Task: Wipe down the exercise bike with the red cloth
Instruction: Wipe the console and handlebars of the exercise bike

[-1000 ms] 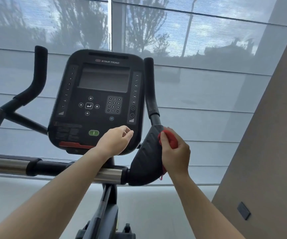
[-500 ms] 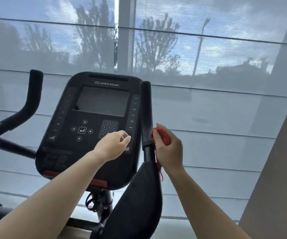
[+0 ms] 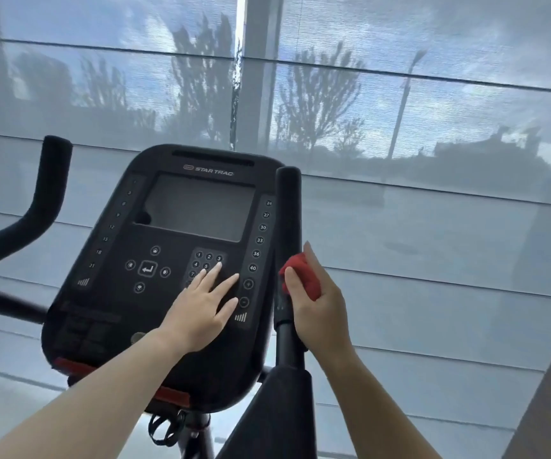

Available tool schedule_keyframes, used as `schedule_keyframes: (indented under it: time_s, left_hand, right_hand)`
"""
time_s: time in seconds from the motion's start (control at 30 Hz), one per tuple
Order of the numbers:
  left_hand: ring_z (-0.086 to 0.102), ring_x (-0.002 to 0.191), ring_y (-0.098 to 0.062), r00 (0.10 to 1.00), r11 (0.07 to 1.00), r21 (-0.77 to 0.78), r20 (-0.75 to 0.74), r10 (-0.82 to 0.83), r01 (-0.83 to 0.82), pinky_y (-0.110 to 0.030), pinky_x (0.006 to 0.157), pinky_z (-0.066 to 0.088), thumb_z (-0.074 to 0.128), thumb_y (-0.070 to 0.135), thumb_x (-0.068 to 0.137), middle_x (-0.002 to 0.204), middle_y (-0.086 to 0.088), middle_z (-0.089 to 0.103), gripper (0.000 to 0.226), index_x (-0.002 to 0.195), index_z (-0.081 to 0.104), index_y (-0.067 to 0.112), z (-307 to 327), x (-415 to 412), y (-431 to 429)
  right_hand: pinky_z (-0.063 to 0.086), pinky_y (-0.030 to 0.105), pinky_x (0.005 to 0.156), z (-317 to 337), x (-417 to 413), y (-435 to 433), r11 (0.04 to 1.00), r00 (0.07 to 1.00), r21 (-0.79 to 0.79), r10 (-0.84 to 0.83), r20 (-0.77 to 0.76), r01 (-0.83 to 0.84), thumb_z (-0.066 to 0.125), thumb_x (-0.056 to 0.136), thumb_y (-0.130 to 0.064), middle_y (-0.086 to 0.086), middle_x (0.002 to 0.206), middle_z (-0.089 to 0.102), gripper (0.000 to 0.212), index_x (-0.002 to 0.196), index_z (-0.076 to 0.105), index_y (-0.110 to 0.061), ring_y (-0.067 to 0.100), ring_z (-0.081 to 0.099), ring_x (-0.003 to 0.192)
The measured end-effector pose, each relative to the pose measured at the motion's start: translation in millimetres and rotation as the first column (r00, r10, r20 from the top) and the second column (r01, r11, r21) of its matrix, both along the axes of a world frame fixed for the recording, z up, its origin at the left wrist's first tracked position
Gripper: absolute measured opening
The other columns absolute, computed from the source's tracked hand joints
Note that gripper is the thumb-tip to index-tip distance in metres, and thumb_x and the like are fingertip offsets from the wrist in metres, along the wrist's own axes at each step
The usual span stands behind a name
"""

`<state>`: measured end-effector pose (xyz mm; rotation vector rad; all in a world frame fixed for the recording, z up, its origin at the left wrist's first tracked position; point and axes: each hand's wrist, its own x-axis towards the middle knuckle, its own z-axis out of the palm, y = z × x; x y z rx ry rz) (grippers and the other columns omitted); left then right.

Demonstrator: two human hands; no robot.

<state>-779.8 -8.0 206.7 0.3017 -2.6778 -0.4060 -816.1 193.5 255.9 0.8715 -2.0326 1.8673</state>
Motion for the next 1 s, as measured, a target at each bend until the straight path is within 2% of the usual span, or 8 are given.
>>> schedule_keyframes:
  time_s: [0.23,0.4,0.53,0.63,0.73,0.8,0.9,1.0]
  left_hand:
    - [-0.011,0.146,-0.015,0.999,1.0,-0.02,0.045,0.023,-0.022,-0.038,0.116,0.015,0.028,0.049,0.098,0.159,0.01,-0.011,0.054,0.148,0.008,0.044,-4,-1,1]
    - [-0.011,0.146,-0.017,0.996,0.999,-0.053,0.089,0.01,-0.005,-0.039,0.117,0.014,0.028,0.051,0.097,0.159,0.009,-0.013,0.056,0.148,0.004,0.045,-7,0,8]
    - [-0.011,0.146,-0.018,0.997,0.999,-0.054,0.079,0.0,0.005,-0.043,0.119,0.012,0.029,0.051,0.097,0.159,0.008,-0.013,0.056,0.148,0.004,0.045,-12,2,12]
    - [-0.011,0.146,-0.019,0.997,0.993,-0.117,0.075,0.002,0.007,-0.042,0.119,0.011,0.027,0.05,0.098,0.159,0.006,-0.014,0.056,0.148,0.002,0.044,-6,-2,8]
    - [-0.009,0.146,-0.018,0.996,0.986,-0.163,0.087,-0.029,0.043,-0.041,0.119,0.013,0.026,0.05,0.098,0.159,0.008,-0.013,0.056,0.148,0.003,0.044,5,-6,-3]
    - [-0.008,0.146,-0.017,0.995,0.979,-0.196,0.084,-0.046,0.062,-0.04,0.118,0.014,0.025,0.05,0.098,0.159,0.008,-0.012,0.055,0.148,0.004,0.044,10,-9,-10]
    - [-0.008,0.147,-0.016,0.997,0.976,-0.206,0.06,-0.054,0.065,-0.042,0.118,0.015,0.025,0.049,0.098,0.159,0.008,-0.011,0.054,0.148,0.006,0.044,17,-11,-23]
    - [-0.007,0.147,-0.015,0.999,0.983,-0.175,0.007,-0.053,0.054,-0.044,0.118,0.012,0.026,0.048,0.098,0.16,0.007,-0.009,0.053,0.148,0.009,0.044,16,-13,-33]
  right_hand:
    - [0.044,0.035,0.102,-13,10,6,0.998,0.997,-0.034,0.057,0.041,-0.056,0.06,0.089,-0.028,-0.01,0.128,0.059,0.045,0.132,0.048,-0.034,0.009,0.055,0.118]
    - [0.043,0.03,0.103,0,2,-1,1.0,0.997,-0.016,-0.005,0.076,0.006,0.058,0.09,-0.031,-0.01,0.129,0.058,0.046,0.135,0.046,-0.03,0.006,0.055,0.116]
    - [0.045,0.02,0.096,-10,16,8,1.0,0.999,0.021,-0.002,0.053,0.001,0.059,0.09,-0.033,-0.018,0.12,0.062,0.041,0.13,0.051,-0.036,-0.005,0.057,0.108]
    - [0.047,0.024,0.095,4,9,10,0.999,0.999,0.036,-0.038,0.02,0.037,0.06,0.089,-0.031,-0.016,0.113,0.066,0.038,0.127,0.054,-0.037,0.001,0.061,0.103]
    - [0.045,0.027,0.1,36,-5,5,0.992,0.993,-0.051,-0.117,-0.032,0.116,0.06,0.089,-0.031,-0.022,0.123,0.057,0.039,0.128,0.055,-0.03,0.006,0.058,0.112]
    - [0.045,0.029,0.1,59,-15,-1,0.978,0.976,-0.1,-0.193,-0.099,0.183,0.06,0.089,-0.031,-0.025,0.12,0.054,0.038,0.127,0.057,-0.026,0.006,0.057,0.113]
    - [0.047,0.032,0.097,86,-28,-15,0.965,0.959,-0.116,-0.25,-0.136,0.235,0.059,0.089,-0.035,-0.014,0.119,0.062,0.043,0.13,0.052,-0.028,0.01,0.06,0.106]
    - [0.046,0.03,0.099,98,-39,-30,0.964,0.955,-0.111,-0.255,-0.152,0.24,0.058,0.089,-0.036,-0.007,0.126,0.061,0.048,0.135,0.047,-0.028,0.01,0.058,0.111]
